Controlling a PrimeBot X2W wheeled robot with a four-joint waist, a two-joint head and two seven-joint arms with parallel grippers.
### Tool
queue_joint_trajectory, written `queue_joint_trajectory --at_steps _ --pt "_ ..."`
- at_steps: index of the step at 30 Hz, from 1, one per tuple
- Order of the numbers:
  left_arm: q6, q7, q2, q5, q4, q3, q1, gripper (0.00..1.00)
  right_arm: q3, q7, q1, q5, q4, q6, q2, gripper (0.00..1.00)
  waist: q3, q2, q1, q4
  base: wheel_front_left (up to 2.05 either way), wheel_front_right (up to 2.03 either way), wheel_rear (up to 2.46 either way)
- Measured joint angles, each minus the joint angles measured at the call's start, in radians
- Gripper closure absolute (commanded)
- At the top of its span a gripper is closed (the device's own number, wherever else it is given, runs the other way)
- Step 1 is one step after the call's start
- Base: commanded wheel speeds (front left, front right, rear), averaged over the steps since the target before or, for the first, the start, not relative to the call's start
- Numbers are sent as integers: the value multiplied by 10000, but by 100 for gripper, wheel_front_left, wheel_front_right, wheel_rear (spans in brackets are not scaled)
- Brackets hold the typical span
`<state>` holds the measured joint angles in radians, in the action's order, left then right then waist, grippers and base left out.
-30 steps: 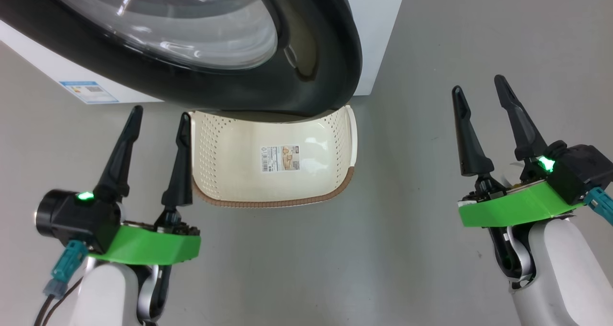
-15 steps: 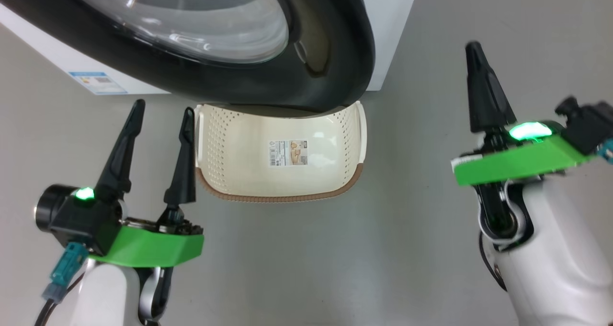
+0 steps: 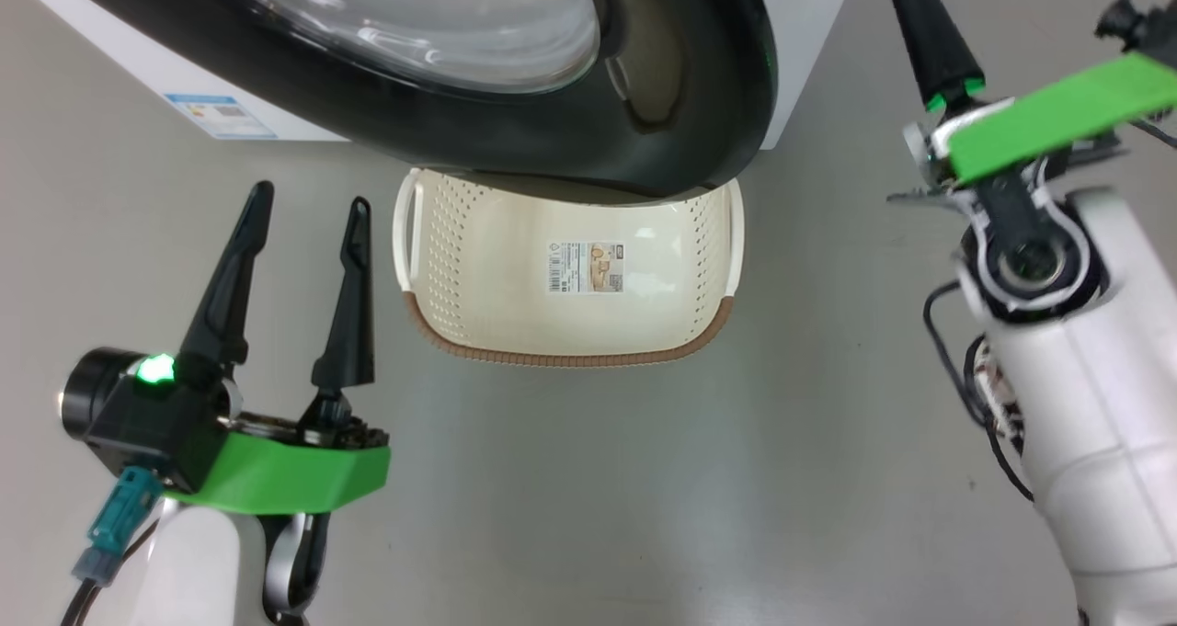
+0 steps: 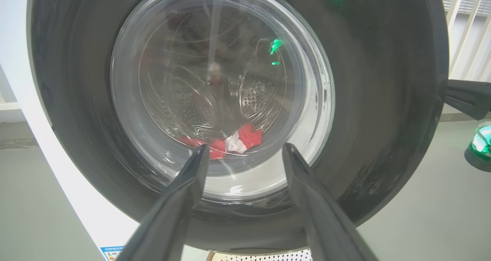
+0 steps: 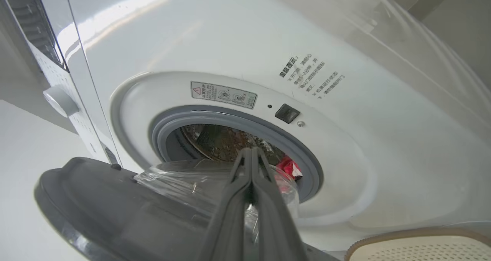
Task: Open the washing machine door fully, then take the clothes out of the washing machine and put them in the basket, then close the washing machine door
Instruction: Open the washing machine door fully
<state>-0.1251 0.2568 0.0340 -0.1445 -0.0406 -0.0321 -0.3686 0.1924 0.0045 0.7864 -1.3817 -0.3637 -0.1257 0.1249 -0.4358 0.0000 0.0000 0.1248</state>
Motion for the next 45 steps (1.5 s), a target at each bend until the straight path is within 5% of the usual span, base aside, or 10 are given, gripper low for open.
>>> queue_joint_trajectory --at_steps 8,22,45 --pt "6 2 -13 61 -2 -132 -49 0 -485 3241 1093 -3051 -1429 2 0 100 -139 0 0 186 0 0 0" --pt "25 0 -19 190 -15 -313 -85 0 228 6899 2547 -4926 -2815 0 441 100 -446 0 0 311 0 0 0" --pt "207 0 -23 391 -313 -374 -194 0 1862 7785 2412 -5624 -1990 29 1016 100 104 0 0 488 0 0 0"
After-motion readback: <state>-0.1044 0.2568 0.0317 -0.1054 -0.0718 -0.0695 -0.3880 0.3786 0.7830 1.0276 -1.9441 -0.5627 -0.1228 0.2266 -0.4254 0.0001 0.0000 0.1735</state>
